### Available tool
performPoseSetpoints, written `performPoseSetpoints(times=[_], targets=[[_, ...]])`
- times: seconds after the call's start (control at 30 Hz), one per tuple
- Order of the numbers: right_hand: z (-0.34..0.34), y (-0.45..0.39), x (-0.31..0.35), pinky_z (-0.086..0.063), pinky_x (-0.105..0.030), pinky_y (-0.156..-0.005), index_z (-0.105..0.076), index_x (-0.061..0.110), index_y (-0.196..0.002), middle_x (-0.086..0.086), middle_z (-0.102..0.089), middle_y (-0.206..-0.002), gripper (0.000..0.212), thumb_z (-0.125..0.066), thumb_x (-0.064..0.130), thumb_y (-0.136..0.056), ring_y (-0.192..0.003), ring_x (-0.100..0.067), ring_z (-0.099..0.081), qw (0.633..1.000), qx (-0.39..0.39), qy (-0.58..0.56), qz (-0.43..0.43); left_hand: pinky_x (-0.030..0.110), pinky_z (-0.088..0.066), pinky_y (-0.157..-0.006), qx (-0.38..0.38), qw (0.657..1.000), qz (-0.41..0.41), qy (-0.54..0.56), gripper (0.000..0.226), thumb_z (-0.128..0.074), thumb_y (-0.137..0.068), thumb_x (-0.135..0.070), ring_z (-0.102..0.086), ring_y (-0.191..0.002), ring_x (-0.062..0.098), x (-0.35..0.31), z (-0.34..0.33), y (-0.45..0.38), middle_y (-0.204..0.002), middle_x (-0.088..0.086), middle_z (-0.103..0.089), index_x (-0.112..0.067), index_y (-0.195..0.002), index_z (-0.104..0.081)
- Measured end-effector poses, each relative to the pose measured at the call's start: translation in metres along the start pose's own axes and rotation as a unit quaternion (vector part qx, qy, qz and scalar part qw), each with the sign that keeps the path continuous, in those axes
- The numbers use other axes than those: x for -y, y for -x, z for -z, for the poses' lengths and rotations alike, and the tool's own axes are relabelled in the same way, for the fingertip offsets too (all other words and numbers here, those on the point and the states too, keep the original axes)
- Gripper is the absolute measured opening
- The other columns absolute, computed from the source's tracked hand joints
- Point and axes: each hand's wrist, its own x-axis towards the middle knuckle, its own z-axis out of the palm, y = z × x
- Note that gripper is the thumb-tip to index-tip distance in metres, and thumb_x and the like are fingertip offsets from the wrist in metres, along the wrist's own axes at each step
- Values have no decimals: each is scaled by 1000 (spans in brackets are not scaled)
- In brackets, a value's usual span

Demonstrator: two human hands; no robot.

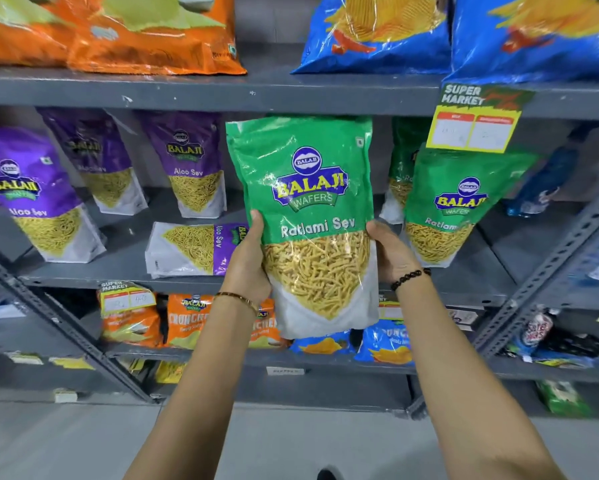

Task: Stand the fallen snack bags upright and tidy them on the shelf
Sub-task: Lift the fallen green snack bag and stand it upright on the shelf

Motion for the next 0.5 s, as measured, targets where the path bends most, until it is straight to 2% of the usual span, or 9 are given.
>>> performPoseSetpoints(times=[0.07,0.1,0.17,0.23,0.3,0.33,0.4,0.43,0.5], targets=[[0,1,-2,-59,-23,-64,-78,28,-68,9,-77,-72,39,-88,49,-36,-70,-6,-73,1000,-18,4,-6,43,-55,-84,-5,1000,2,1,40,-48,-87,-52,-71,-87,24,3,3,-4,-98,7,-74,-19,-95,-69],[0,2,-2,-59,-24,-66,-79,27,-69,8,-78,-73,32,-86,45,-44,-71,-6,-73,999,-32,6,-13,43,-55,-83,-7,1000,-1,2,39,-49,-87,-52,-71,-86,23,5,5,-9,-98,7,-74,-19,-94,-69],[6,-3,-5,-58,-26,-73,-79,24,-79,7,-78,-81,13,-71,33,-73,-79,-8,-72,997,-73,9,-27,42,-56,-80,-11,1000,-5,-2,41,-48,-88,-52,-72,-85,23,10,6,-20,-99,8,-73,-18,-96,-69],[17,-13,-8,-57,-21,-76,-74,20,-91,4,-77,-91,22,-52,20,-91,-85,-8,-71,993,-111,25,-40,45,-54,-85,-19,1000,5,-13,46,-48,-87,-53,-69,-94,28,15,2,-34,-106,11,-70,-16,-106,-66],[25,-24,-9,-53,-22,-85,-67,15,-100,-2,-71,-106,21,-46,16,-95,-93,-9,-68,987,-150,45,-43,45,-54,-87,-29,999,10,-30,49,-49,-87,-54,-69,-94,29,18,-6,-52,-102,11,-72,-14,-110,-65],[29,-31,-9,-48,-26,-95,-64,13,-107,-5,-65,-115,21,-46,16,-95,-100,-12,-65,982,-175,50,-41,41,-57,-84,-30,999,6,-39,49,-49,-87,-53,-70,-90,26,18,-11,-63,-97,9,-73,-13,-112,-64],[40,-44,-9,-38,-33,-107,-56,7,-122,-8,-57,-127,29,-46,15,-96,-110,-16,-58,975,-217,43,-33,24,-59,-65,-34,997,-10,-70,49,-48,-90,-48,-71,-76,14,17,-23,-83,-90,1,-74,-10,-117,-62],[45,-50,-8,-35,-34,-110,-53,5,-127,-8,-55,-133,33,-46,16,-96,-115,-18,-56,971,-233,39,-32,16,-56,-57,-37,995,-25,-94,47,-46,-92,-45,-68,-73,8,15,-29,-92,-96,-3,-72,-10,-119,-60],[55,-64,-7,-31,-41,-114,-46,4,-135,-11,-49,-142,42,-47,19,-96,-128,-24,-48,964,-259,42,-30,13,-54,-64,-27,989,-59,-135,43,-43,-95,-36,-65,-85,9,13,-37,-113,-119,4,-65,-6,-124,-57]])
